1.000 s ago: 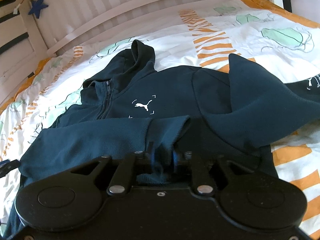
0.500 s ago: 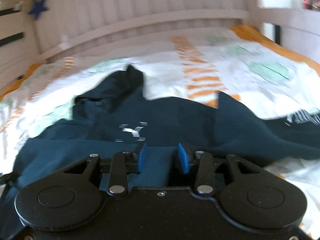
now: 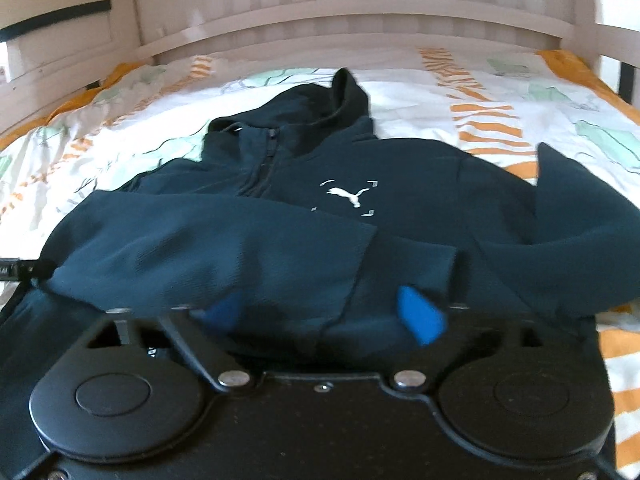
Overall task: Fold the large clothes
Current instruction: 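Grasp the Puma-printed sleeve cuff with the right tool and lift it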
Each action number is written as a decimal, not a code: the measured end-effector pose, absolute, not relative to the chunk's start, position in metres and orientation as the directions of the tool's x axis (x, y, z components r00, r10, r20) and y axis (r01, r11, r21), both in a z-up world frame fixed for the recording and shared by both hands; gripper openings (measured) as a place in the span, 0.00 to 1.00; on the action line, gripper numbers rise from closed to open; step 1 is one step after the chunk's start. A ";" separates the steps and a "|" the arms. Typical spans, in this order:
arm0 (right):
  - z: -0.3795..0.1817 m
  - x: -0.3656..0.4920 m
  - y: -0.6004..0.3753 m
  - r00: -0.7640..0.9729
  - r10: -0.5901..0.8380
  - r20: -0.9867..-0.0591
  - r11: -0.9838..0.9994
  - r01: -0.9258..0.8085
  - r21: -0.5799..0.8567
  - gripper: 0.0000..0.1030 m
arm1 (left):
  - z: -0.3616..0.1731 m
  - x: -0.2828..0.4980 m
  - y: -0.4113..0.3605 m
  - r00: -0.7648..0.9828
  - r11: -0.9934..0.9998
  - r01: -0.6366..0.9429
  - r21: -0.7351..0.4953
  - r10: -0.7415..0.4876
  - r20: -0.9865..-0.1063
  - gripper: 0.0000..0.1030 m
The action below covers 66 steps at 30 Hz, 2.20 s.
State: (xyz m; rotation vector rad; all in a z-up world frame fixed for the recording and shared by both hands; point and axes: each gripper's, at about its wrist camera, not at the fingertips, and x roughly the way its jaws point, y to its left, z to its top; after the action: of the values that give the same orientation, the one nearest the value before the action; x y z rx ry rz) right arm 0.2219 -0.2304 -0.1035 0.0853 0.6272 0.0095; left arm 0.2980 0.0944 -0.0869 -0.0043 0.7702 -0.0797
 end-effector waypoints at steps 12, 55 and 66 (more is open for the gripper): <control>-0.082 0.187 -0.257 0.801 0.109 -0.589 0.983 0.003 0.185 0.99 | -0.024 0.282 0.029 0.736 0.982 0.184 -0.041 -0.165 -0.657 1.00; -0.051 0.142 -0.546 0.759 -0.349 -0.550 0.716 0.594 0.367 0.23 | -0.096 0.307 -0.080 0.695 0.963 0.268 -0.035 -0.219 -0.685 1.00; 0.073 0.198 -0.379 0.937 -0.117 -0.329 0.944 0.208 0.255 0.23 | -0.064 0.303 -0.025 0.668 0.953 0.259 -0.159 -0.296 -0.683 0.99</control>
State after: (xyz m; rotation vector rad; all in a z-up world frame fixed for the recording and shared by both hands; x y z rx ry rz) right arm 0.1983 -0.3794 0.0733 0.2910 0.3163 -0.1684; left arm 0.3028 -0.0246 -0.0643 -0.0496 0.7787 -0.3132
